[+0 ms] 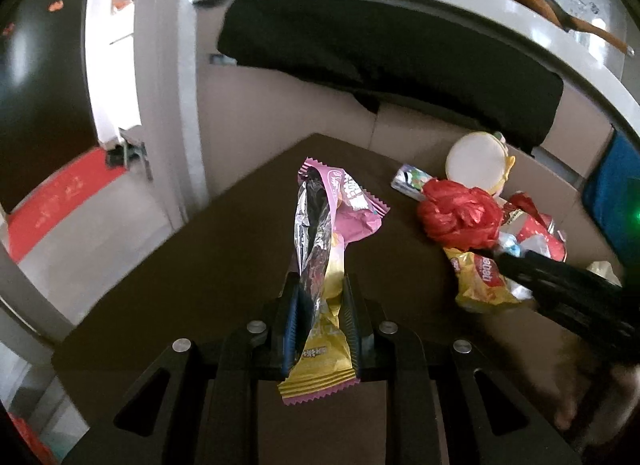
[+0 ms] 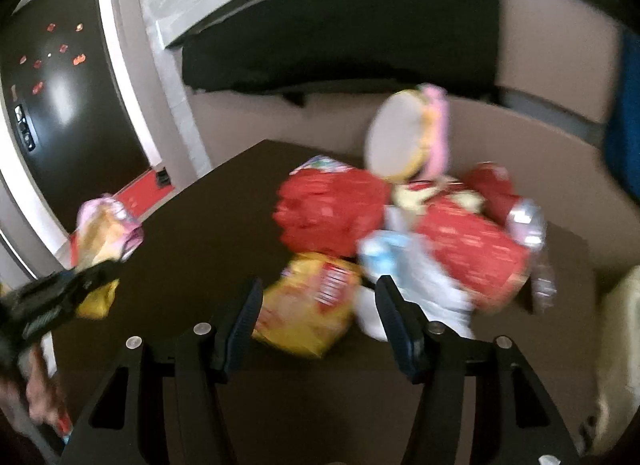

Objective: Collect trash
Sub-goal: 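Grasp the pink-yellow wrapper with the left tool while the right tool grasps the yellow chip bag, then carry both bags over the bin and open both tools to drop them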

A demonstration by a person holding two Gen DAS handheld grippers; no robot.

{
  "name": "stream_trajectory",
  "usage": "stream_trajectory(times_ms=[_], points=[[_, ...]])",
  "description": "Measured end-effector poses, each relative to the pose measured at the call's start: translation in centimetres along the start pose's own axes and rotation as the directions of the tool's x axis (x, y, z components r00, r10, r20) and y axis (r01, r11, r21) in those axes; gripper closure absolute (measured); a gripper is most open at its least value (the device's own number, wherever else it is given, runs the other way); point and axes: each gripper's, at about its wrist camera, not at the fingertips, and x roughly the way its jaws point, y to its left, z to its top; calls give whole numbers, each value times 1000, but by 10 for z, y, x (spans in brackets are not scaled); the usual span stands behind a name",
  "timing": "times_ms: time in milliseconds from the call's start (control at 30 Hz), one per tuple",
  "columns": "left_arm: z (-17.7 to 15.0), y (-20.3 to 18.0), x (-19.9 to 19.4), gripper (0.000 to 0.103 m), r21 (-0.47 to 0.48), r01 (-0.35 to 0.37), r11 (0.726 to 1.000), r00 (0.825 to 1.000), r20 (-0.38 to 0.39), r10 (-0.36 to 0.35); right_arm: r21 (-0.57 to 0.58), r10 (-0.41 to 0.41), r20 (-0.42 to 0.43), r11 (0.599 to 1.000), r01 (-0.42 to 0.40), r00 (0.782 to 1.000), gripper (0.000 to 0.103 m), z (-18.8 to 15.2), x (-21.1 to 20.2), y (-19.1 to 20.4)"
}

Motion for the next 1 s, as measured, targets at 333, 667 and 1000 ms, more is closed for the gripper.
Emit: stream_trajectory(times_ms=[333,667,1000], points=[[-4,2,-27,81,0,20,1000,998,56,-20,17,-145,-140,989,149,979,53,-13,42,-5],[-2,-11,-59,81,28,26,999,992,123,-29,56,-79,-168,994,90,983,55,-29,27,-9],[8,-57,-72,81,88,70,994,988,133,-82,27,-27,-11,999,28,1000,87,-18,-64,-34]])
